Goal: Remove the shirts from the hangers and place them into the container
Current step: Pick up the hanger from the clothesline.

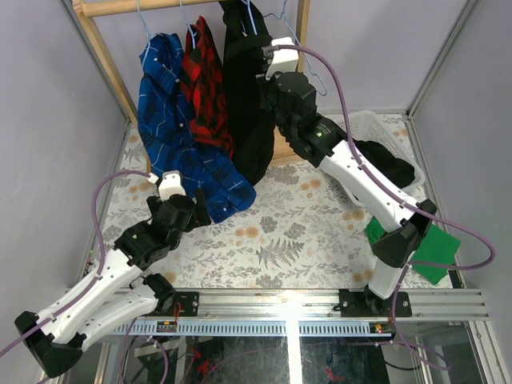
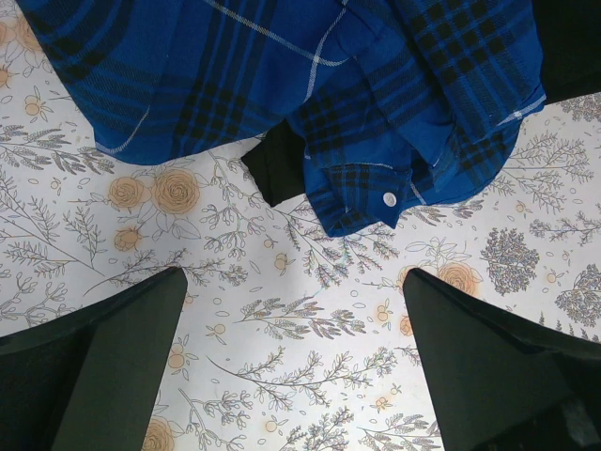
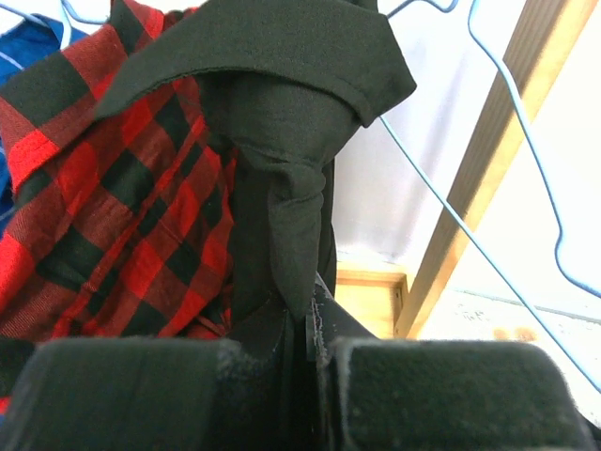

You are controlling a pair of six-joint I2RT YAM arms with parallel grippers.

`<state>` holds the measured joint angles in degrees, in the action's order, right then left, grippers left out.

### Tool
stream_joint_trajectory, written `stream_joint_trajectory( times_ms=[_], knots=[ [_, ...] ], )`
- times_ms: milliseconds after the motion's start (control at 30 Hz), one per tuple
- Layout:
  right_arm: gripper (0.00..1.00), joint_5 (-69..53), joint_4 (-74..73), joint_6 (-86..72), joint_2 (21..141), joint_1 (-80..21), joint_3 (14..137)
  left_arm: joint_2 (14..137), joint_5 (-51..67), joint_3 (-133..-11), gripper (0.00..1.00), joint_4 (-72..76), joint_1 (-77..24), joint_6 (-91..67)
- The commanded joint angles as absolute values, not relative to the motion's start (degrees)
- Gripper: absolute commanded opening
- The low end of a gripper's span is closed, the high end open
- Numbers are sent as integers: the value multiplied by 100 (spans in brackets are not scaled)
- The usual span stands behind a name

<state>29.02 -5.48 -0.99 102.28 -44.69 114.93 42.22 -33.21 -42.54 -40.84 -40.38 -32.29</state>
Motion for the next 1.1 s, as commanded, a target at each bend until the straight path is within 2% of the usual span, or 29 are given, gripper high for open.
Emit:
stream_joint_trajectory(
  times_ms=[0, 167, 333, 500, 767, 1067],
  knots=[
    [0, 2863, -281, -10, 9563, -4393, 11337, 4226, -3322, -4454, 100, -4043, -4009, -3164],
    [0, 2584, -585, -102, 8851, -4399, 10709, 4236, -3325, -4451, 100, -4043, -4010, -3163],
    [0, 1636, 353, -82, 7652, -4397, 9641, 4245, -3337, -4449, 100, -4036, -4008, -3173],
    [0, 1118, -824, 108, 7234, -4397, 10206, 4260, -3365, -4449, 100, -4042, -4008, -3164],
    [0, 740, -837, 418, 6370, -4397, 9919, 4297, -3351, -4457, 100, -4042, -4008, -3164],
    [0, 403, -1765, 804, 5832, -4394, 9919, 4326, -3375, -4462, 100, -4051, -4011, -3167]
  ],
)
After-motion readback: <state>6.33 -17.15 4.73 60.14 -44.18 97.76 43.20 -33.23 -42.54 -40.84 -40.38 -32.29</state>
